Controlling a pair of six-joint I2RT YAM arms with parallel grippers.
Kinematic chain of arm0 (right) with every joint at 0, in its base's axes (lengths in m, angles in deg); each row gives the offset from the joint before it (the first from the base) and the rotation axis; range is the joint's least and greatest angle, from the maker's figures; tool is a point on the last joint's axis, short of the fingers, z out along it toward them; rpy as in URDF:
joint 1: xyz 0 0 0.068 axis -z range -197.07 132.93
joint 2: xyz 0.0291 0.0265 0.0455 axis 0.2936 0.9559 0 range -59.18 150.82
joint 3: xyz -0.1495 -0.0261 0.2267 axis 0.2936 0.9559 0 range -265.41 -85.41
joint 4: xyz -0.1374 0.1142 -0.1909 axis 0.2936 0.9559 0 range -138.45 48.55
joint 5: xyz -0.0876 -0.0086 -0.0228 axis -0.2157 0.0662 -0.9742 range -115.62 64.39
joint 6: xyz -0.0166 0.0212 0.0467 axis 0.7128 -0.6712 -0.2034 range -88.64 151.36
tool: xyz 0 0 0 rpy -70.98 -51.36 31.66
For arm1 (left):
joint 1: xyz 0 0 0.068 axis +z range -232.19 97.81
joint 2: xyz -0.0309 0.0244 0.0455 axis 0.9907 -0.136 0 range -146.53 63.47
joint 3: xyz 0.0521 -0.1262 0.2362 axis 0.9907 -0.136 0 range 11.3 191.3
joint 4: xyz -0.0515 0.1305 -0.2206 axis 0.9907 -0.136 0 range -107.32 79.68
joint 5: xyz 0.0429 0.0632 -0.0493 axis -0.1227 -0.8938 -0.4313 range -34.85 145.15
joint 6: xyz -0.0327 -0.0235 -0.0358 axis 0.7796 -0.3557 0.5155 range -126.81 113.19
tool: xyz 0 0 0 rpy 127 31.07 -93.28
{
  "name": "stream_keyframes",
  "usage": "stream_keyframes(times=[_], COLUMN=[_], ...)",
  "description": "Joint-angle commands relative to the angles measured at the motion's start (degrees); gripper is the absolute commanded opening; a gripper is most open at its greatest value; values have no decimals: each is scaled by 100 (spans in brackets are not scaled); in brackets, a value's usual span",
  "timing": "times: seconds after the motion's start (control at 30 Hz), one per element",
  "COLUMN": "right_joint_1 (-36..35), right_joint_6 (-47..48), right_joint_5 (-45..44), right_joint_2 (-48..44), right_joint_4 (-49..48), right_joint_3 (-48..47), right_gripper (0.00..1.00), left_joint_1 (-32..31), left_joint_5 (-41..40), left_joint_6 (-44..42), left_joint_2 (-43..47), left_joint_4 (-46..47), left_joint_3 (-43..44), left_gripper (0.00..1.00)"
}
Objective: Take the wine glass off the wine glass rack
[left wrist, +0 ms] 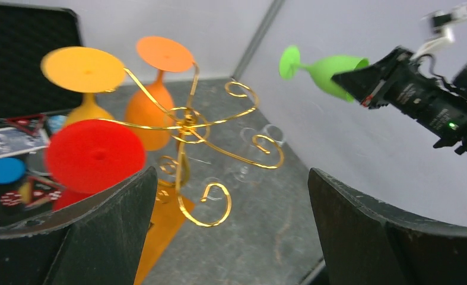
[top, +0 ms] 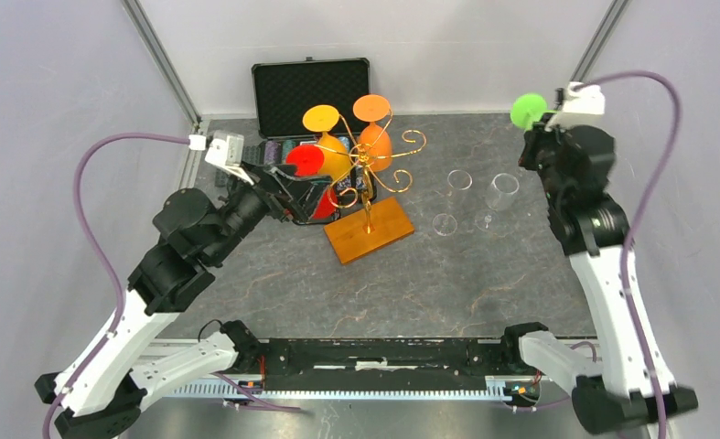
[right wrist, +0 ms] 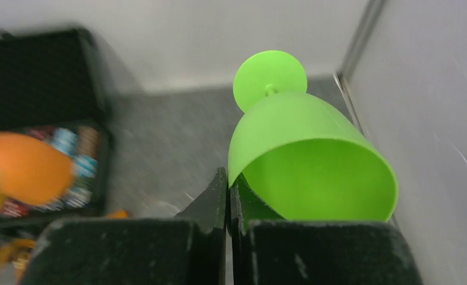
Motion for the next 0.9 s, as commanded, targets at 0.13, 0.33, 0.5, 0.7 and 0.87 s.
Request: stream_keyframes(times=[0.13, 0.33, 0.5, 0.7, 0.87], right_joint_1=[374, 1184, 1496, 1517, 1516], right_joint_6=[879, 940, 1145, 1177, 1168], right_joint_5=[-1056, 6, 719, 788, 573], right_joint_2=[1288, 1676, 1902, 2051, 2002], right_joint_4=[1595, 1686, 1826, 1952, 1921], right_joint_3=[-492, -35, 229, 362, 553], right_gripper=[0, 0, 1, 7, 6], left_joint_1=[19, 19, 20, 20, 19], left_joint_5=[-996, -1035, -1068, -1123, -1105], left_joint_6=[-1142, -1167, -1284, -1338, -1347], left_joint_2=[429, 661, 762, 769, 699], left_joint_4=[-288, -399, -526, -502, -490], left_joint_3=[-102, -291, -377, -452, -496], left_gripper=[100, 100, 100, 100, 100])
